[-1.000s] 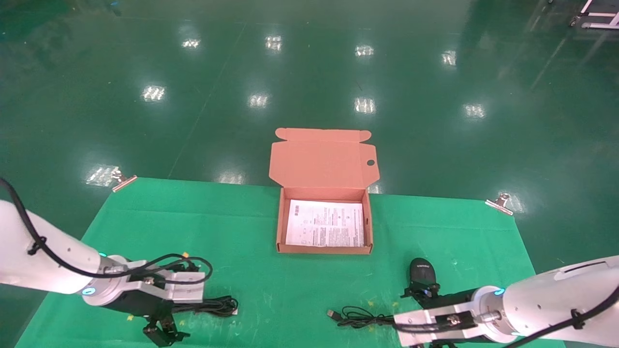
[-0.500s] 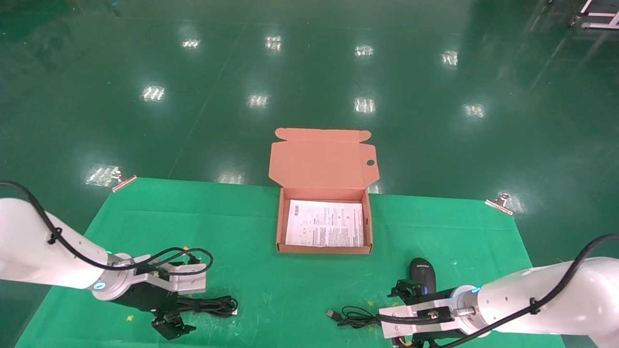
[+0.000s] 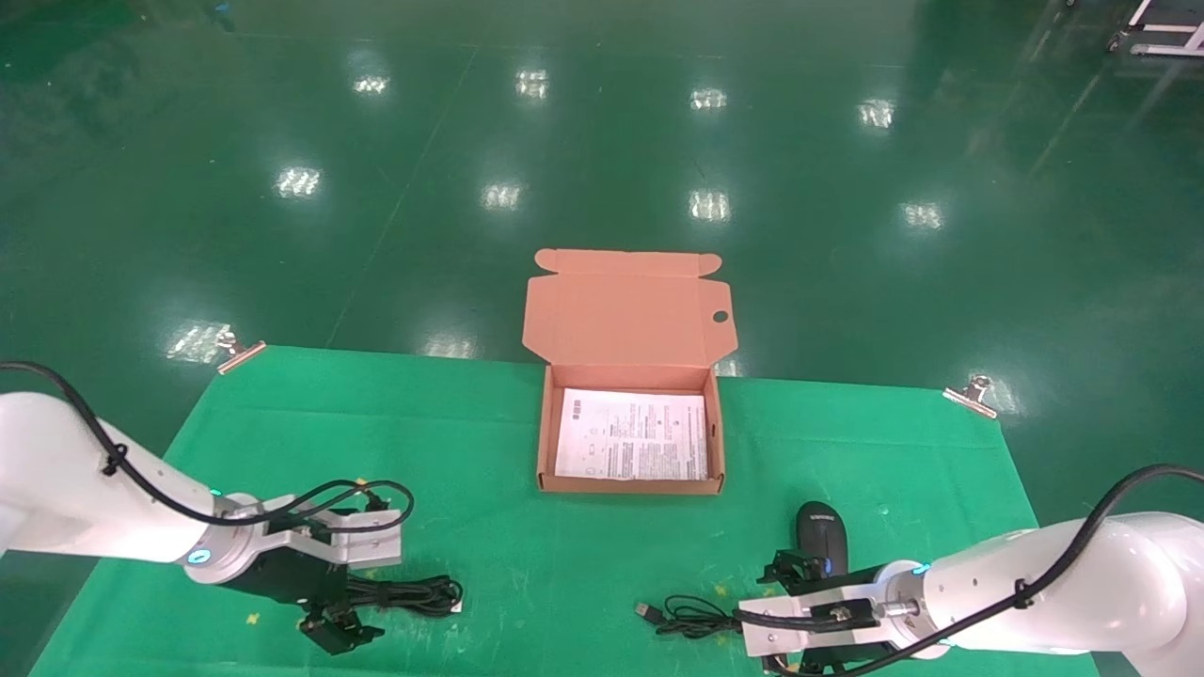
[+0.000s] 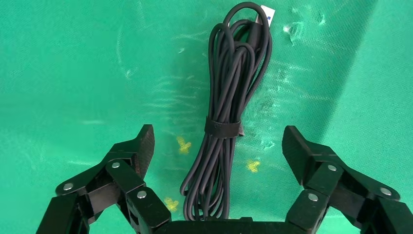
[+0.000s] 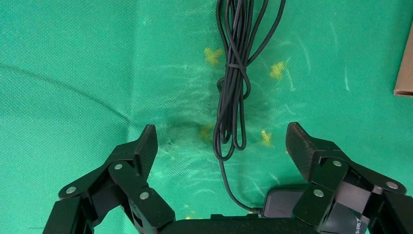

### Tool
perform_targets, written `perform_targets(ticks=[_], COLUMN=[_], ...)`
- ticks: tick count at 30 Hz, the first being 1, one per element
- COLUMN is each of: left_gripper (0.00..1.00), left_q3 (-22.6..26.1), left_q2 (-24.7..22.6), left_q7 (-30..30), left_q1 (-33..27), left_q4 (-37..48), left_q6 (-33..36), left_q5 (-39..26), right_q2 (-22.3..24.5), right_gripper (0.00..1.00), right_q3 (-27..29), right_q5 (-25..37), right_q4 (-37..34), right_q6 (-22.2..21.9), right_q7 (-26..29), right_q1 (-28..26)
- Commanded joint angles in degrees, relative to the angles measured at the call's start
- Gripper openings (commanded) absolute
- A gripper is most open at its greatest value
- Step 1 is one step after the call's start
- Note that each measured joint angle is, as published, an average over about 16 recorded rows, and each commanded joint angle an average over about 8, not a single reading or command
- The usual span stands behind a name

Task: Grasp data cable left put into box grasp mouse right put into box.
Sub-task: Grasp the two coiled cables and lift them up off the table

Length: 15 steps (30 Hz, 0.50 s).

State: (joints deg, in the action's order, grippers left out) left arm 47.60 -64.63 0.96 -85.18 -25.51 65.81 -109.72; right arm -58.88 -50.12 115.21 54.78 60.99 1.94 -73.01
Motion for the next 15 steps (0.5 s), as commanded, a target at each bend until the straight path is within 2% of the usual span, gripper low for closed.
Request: perform_targets(ticks=[1,15], left_gripper=[0.0,0.0], left_q3=[-0.06,0.12], left_q2=[-0.04,0.18], left_q7=[0.04,-0.25], left_q1=[-0.01,-0.01], left_q4=[0.14,-0.72], left_q6=[-0.08,0.31], left_q5=[0.09,-0.14], right_q2=[-0.06,0.24], right_gripper=[0.0,0.0], right_q3=[0.0,0.04], right_q5=[0.02,-0.07], right_q4=[-0.12,0.52], right_q6=[-0.1,0.32], right_q7=[-0.02,0.05], right_q1=[0.01,-0.04])
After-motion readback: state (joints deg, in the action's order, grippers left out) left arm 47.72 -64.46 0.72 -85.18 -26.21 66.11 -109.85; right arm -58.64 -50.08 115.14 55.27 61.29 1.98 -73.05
